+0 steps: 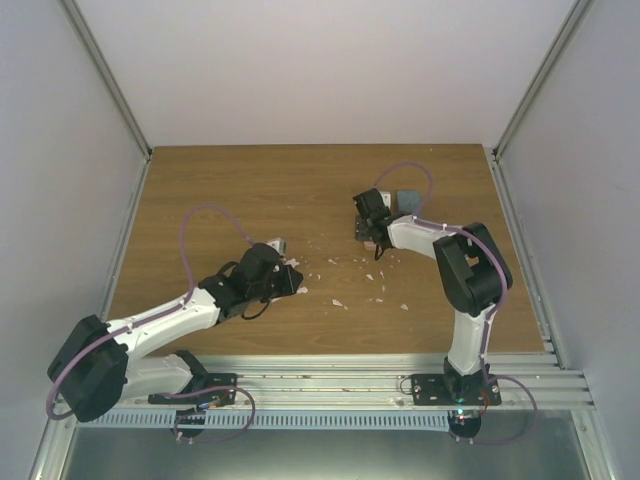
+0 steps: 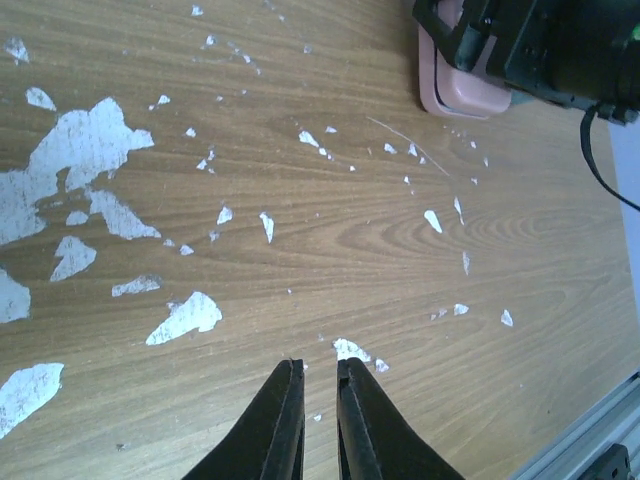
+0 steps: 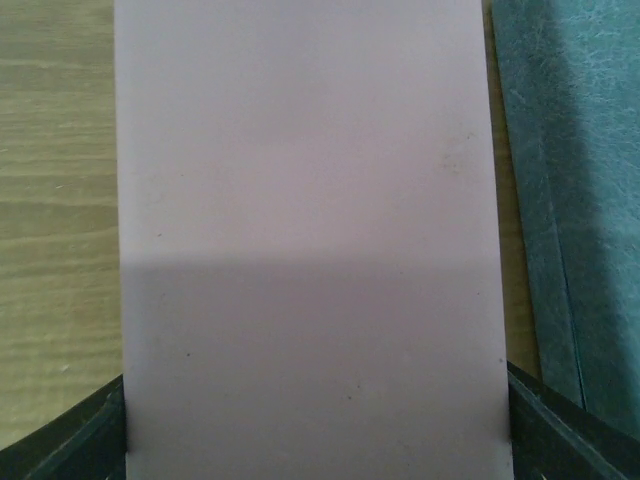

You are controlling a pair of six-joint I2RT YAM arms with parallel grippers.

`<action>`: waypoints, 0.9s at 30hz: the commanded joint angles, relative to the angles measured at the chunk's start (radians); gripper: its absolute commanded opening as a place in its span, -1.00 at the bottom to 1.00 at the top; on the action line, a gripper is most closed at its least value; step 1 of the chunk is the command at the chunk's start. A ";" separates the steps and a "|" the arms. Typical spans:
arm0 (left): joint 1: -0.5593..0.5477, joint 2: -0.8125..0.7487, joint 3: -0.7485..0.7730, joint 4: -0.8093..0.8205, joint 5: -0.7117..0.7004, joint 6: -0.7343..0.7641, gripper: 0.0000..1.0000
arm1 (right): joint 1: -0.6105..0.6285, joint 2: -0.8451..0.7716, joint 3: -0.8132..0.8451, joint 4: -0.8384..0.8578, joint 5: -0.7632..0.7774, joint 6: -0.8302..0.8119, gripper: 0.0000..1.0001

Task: Organize the sunglasses
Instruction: Move the sunglasses case at the center of the board, then reset both arms

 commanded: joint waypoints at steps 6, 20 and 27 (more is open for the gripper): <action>0.005 -0.024 -0.014 0.008 0.009 -0.008 -0.72 | -0.068 0.079 0.064 0.056 -0.044 -0.044 0.36; 0.013 -0.097 0.042 -0.073 -0.032 0.064 -0.10 | -0.078 -0.121 -0.001 0.076 -0.105 -0.126 0.89; 0.016 -0.264 0.112 -0.206 -0.121 0.161 0.93 | -0.079 -0.435 -0.136 -0.054 -0.036 -0.061 0.90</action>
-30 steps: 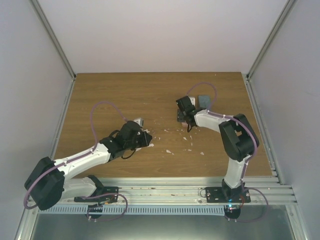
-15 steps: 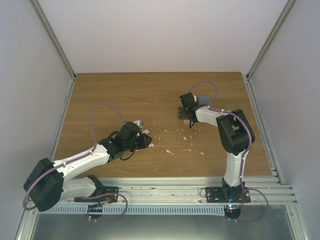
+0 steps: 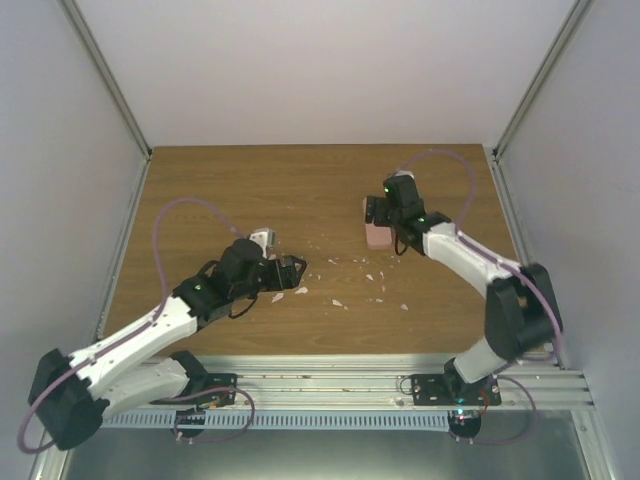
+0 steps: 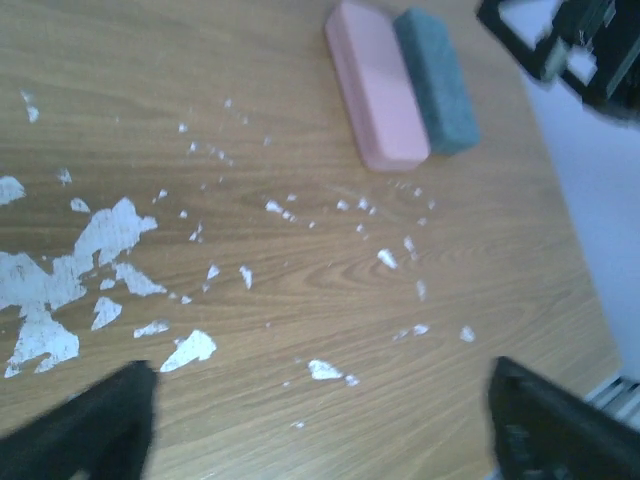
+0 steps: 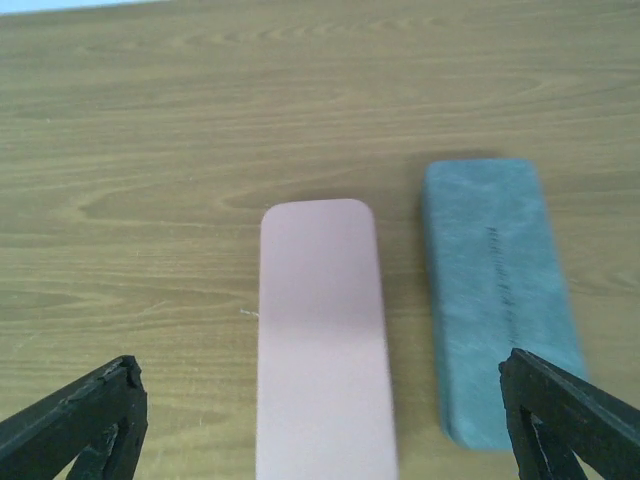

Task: Organize the sunglasses
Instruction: Reset both arms

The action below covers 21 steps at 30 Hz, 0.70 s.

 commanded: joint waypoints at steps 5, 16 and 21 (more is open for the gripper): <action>0.008 -0.247 0.141 -0.183 -0.165 0.161 0.98 | -0.013 -0.431 -0.158 -0.283 0.133 0.118 0.99; 0.008 -0.489 0.285 -0.332 -0.386 0.318 0.98 | -0.014 -1.049 -0.255 -0.487 0.268 0.154 0.99; 0.008 -0.578 0.297 -0.319 -0.457 0.389 0.98 | -0.013 -1.218 -0.252 -0.508 0.385 0.165 0.99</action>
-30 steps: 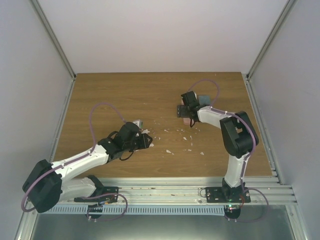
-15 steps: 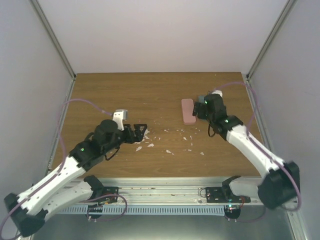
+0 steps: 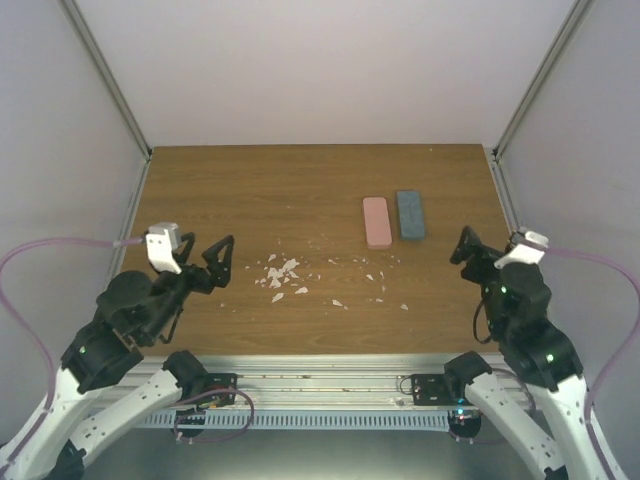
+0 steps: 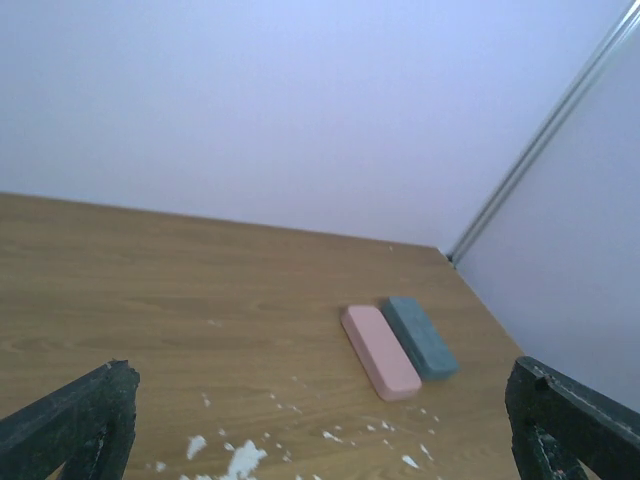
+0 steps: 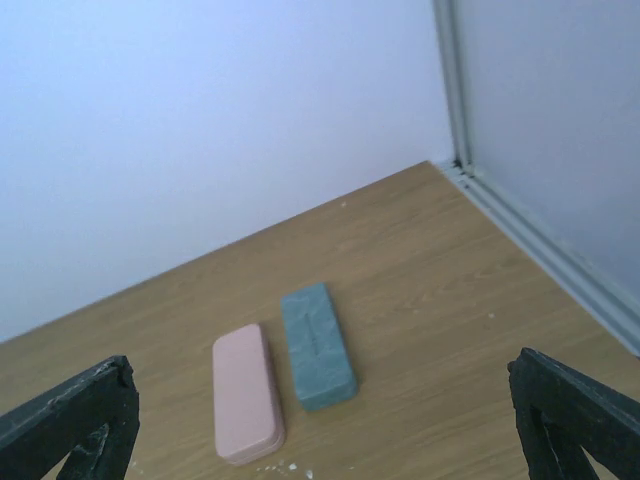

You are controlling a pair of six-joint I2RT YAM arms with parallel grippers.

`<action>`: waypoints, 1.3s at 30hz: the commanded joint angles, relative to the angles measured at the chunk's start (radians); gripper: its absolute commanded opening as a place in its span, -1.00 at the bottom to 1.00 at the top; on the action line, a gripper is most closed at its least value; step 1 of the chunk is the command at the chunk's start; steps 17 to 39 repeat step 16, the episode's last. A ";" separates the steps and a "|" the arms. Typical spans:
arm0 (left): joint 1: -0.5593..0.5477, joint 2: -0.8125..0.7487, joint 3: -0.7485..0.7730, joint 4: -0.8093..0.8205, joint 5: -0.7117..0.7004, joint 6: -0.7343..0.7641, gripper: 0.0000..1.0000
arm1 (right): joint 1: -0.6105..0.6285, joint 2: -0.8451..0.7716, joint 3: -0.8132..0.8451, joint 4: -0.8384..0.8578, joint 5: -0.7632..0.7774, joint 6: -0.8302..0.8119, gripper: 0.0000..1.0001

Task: Organize the sunglasses
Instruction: Reset both arms

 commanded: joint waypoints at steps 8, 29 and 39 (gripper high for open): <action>0.008 -0.133 0.007 0.029 -0.149 0.129 0.98 | -0.005 -0.176 0.006 -0.108 0.238 0.063 0.99; 0.008 -0.171 -0.039 0.054 -0.159 0.132 0.98 | -0.005 -0.170 -0.013 -0.106 0.234 0.086 0.99; 0.008 -0.171 -0.039 0.054 -0.159 0.132 0.98 | -0.005 -0.170 -0.013 -0.106 0.234 0.086 0.99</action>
